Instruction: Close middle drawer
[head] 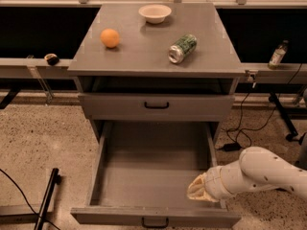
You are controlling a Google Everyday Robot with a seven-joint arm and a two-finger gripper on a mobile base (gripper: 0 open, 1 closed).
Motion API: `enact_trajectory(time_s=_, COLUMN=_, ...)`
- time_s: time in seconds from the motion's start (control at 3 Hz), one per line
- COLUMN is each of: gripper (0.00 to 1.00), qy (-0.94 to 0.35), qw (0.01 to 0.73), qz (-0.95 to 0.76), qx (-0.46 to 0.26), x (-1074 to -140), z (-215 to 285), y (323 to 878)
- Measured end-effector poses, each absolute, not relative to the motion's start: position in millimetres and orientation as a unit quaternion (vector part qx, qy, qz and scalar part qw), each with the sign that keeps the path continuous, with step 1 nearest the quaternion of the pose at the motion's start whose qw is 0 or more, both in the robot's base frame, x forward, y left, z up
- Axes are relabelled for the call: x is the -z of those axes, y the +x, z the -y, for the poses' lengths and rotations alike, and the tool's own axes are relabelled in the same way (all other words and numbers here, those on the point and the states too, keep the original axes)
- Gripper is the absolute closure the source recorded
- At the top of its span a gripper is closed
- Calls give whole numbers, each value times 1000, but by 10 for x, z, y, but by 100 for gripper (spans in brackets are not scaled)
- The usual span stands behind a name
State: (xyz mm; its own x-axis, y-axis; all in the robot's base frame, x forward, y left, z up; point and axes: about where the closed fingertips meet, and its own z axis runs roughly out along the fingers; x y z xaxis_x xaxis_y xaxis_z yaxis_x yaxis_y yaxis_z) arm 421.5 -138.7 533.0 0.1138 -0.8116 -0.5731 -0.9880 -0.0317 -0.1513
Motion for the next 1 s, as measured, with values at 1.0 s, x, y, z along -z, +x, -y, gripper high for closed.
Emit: enact_trajectory(time_s=1.0, gripper=100, qy=-671, qw=218, qz=-670, qx=-232, x=-5038, z=1466, y=3903)
